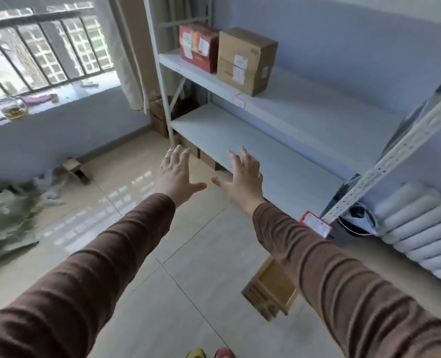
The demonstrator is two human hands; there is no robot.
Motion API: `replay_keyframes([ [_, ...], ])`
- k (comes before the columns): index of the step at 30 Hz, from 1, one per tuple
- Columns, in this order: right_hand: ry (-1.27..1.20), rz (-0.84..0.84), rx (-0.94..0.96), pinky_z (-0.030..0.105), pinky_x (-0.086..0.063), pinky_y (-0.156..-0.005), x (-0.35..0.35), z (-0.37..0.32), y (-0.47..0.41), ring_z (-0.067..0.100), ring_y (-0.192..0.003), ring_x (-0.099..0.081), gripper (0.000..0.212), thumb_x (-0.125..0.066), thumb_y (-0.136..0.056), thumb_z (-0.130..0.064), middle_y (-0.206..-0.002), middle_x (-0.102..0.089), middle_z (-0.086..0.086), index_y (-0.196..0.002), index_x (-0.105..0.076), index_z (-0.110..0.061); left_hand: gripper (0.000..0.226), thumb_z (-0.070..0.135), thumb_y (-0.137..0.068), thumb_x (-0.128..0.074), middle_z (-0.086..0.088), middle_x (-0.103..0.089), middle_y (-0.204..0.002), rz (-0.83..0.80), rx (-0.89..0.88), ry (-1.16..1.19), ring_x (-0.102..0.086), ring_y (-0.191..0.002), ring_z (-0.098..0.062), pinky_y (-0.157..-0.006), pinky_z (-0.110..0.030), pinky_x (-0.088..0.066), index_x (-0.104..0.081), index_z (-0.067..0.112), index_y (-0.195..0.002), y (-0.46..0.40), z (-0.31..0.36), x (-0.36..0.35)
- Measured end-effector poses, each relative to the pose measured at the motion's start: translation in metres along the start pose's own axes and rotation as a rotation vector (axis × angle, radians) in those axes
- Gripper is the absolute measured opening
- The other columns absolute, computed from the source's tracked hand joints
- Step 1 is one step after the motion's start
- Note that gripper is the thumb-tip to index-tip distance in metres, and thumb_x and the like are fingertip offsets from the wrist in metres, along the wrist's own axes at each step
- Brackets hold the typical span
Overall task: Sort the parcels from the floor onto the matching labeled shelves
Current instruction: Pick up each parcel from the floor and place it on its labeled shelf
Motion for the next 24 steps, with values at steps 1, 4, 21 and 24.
replay_keyframes([
  [1, 0.008, 0.000, -0.036, 0.057, -0.021, -0.120, 0.002, 0.015, 0.003, 0.029, -0.155, -0.007, 0.085, -0.067, -0.090, -0.059, -0.170, -0.008, 0.005, -0.158, -0.027, -0.028, 0.109, 0.058, -0.080, -0.078, -0.009, -0.010, -0.171, -0.027, -0.019, 0.003, -0.003, -0.158, -0.028, -0.128, -0.042, -0.008, -0.018, 0.018, -0.162, -0.004, 0.011, -0.013],
  [4, 0.019, -0.004, -0.129, 0.056, -0.020, -0.121, 0.010, 0.056, 0.014, 0.028, -0.156, -0.005, 0.088, -0.068, -0.090, -0.059, -0.171, -0.004, 0.003, -0.160, -0.025, -0.028, 0.111, 0.059, -0.078, -0.078, -0.010, -0.011, -0.171, -0.096, -0.076, 0.022, -0.003, -0.158, -0.029, -0.129, -0.044, -0.009, -0.019, 0.017, -0.161, -0.011, 0.045, -0.050],
  [21, 0.027, -0.058, -0.439, 0.060, -0.022, -0.121, 0.069, 0.350, 0.048, 0.031, -0.156, -0.008, 0.090, -0.067, -0.090, -0.060, -0.171, -0.007, 0.005, -0.160, -0.022, -0.026, 0.108, 0.052, -0.085, -0.076, -0.007, -0.007, -0.172, -0.349, -0.182, -0.011, 0.000, -0.159, -0.029, -0.128, -0.045, -0.012, -0.010, 0.019, -0.164, -0.025, 0.251, -0.245],
  [24, 0.022, -0.077, -0.510, 0.060, -0.024, -0.119, 0.058, 0.393, 0.049, 0.032, -0.155, -0.012, 0.091, -0.070, -0.088, -0.060, -0.171, -0.011, 0.005, -0.159, -0.023, -0.026, 0.106, 0.051, -0.086, -0.075, -0.006, -0.007, -0.172, -0.395, -0.172, -0.027, 0.000, -0.159, -0.028, -0.128, -0.044, -0.013, -0.010, 0.019, -0.164, -0.026, 0.270, -0.286],
])
Point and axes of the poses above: each hand's wrist, its own y-axis away from the middle knuckle, its own x-axis out of the back of the hand, z = x × y, the point moved 2 cm from there along -y, towards the middle knuckle
